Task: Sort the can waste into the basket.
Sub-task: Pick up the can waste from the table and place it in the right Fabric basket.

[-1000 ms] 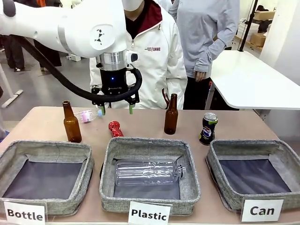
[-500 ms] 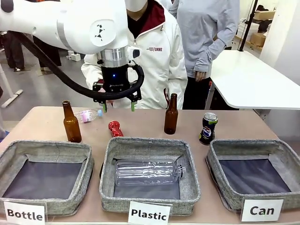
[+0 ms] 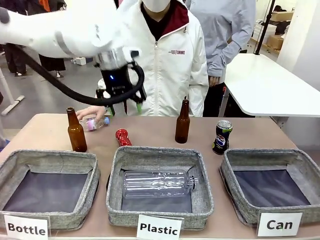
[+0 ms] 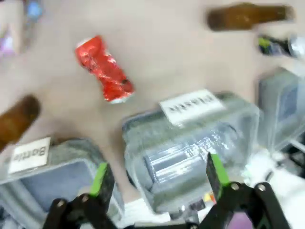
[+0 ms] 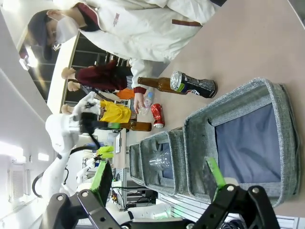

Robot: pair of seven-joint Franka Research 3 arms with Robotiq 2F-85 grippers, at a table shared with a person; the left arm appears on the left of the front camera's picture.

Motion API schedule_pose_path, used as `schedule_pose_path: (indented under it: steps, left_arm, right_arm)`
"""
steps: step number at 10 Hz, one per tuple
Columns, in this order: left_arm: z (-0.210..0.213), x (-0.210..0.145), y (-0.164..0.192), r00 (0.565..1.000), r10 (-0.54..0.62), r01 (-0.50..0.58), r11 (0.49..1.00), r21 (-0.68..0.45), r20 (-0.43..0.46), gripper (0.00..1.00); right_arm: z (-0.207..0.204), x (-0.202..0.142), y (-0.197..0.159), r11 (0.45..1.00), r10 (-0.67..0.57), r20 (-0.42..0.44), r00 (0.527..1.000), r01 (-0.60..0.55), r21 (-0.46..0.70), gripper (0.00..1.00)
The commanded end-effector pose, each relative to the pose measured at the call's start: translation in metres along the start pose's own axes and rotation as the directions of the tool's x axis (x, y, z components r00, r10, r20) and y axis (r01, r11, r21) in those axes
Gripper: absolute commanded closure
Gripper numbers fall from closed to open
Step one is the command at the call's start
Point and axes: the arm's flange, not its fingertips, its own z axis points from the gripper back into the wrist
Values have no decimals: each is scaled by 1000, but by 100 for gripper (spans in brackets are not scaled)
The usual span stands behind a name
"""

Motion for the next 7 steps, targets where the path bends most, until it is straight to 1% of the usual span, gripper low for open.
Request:
schedule_pose_path:
  steps: [1,2,3,4,5,6,7]
  left_arm:
    - [95,-105,87,952,-295,248,898,-364,-81,0]
    - [118,-147,119,957,-291,260,870,-419,-10,0]
    - [134,-179,151,970,-244,224,861,-456,15,0]
    - [144,-204,186,977,-211,189,835,-517,16,0]
    - [159,-216,230,992,-124,104,810,-577,4,0]
    - [163,-232,260,997,-78,60,788,-613,-2,0]
    - [167,-242,292,1000,23,-27,773,-634,-15,0]
  right_arm:
    - [0,3,0,999,26,10,1000,-26,20,0]
    - [0,3,0,999,26,10,1000,-26,20,0]
    - [0,3,0,999,26,10,1000,-26,20,0]
    - [0,3,0,999,26,10,1000,-26,20,0]
    - [0,3,0,999,26,10,1000,-26,20,0]
    - [0,3,0,999,26,10,1000,-26,20,0]
    - [0,3,0,999,26,10,1000,-26,20,0]
